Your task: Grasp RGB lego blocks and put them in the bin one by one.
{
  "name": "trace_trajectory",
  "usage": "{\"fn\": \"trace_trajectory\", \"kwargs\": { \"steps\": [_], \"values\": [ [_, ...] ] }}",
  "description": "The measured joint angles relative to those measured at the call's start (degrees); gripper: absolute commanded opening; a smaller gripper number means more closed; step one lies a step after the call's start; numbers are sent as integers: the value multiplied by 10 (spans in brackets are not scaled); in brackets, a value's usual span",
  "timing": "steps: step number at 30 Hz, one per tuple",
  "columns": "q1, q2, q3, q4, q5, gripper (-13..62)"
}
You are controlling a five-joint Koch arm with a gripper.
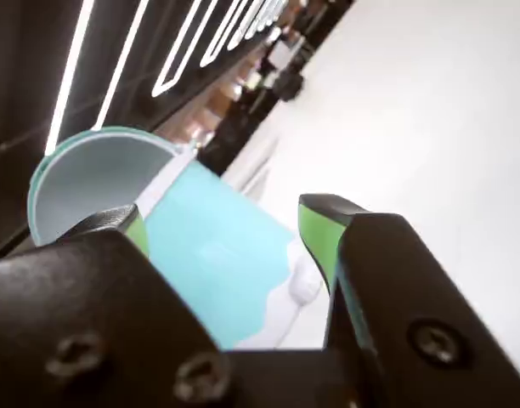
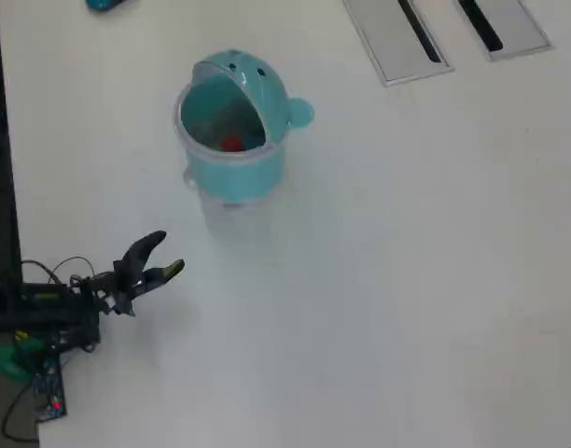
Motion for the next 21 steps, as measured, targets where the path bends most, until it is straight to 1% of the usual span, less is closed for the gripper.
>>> {"fn": "trace_trajectory", "kwargs": {
  "steps": [4, 7, 15, 21],
  "values": [
    [4, 0, 4, -20, 1, 332],
    [7, 0, 4, -25, 4, 346],
    [57, 0, 8, -24, 51, 358],
    [81, 0, 8, 47, 57, 358]
  ]
}}
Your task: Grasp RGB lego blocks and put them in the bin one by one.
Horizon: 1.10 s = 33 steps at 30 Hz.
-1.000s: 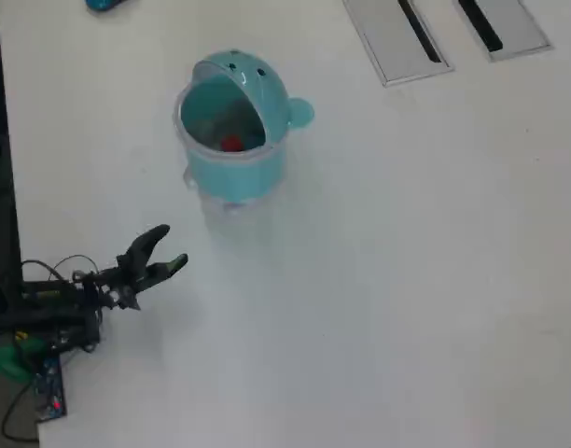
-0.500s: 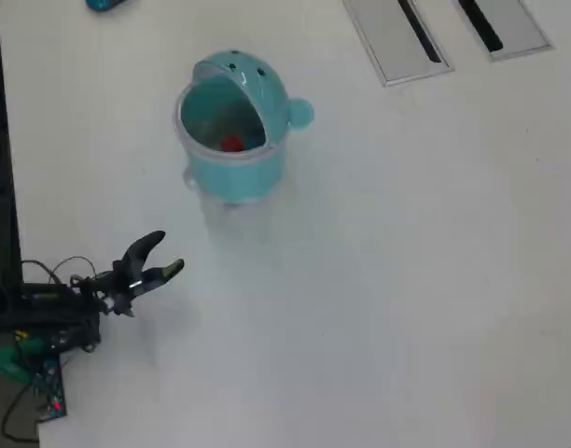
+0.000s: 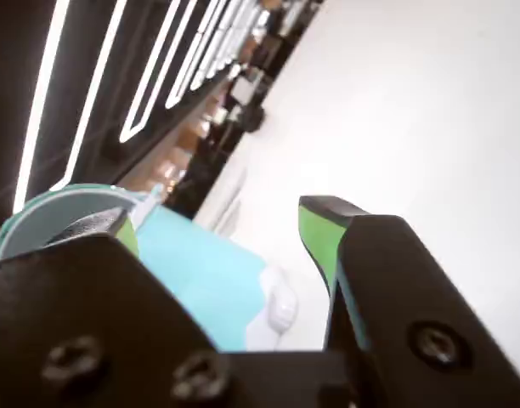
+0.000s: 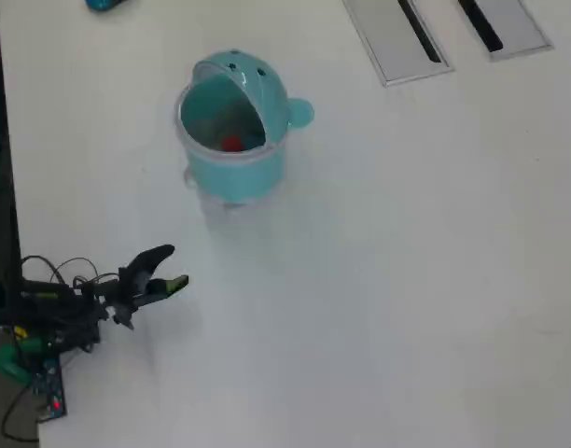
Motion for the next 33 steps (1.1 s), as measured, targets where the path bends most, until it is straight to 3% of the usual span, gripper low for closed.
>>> {"fn": "trace_trajectory", "kwargs": {
  "steps": [33],
  "values": [
    [42, 0, 0, 396, 120, 355]
  ]
}}
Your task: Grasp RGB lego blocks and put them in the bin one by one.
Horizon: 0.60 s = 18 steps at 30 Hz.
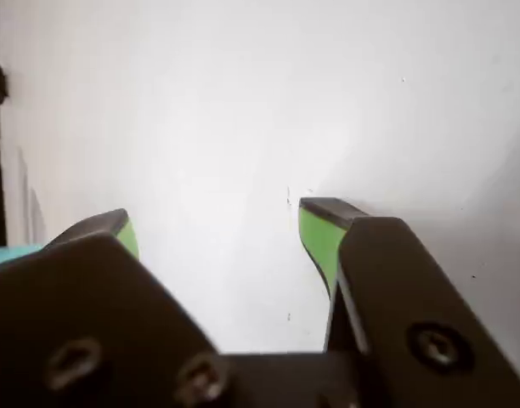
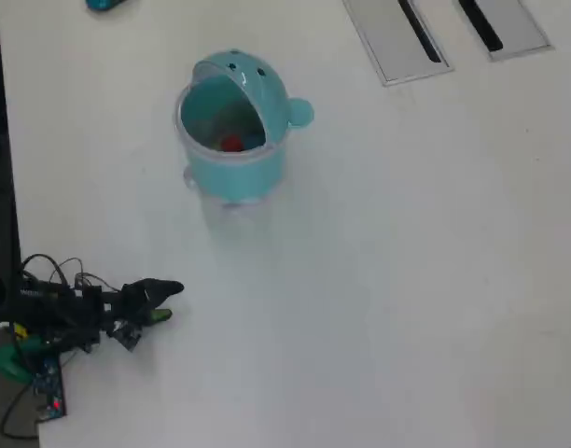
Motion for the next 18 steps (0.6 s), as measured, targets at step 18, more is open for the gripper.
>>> {"fn": "trace_trajectory", "kwargs": {
  "steps": [18],
  "values": [
    [-3, 0, 0, 4, 48, 345]
  ]
}}
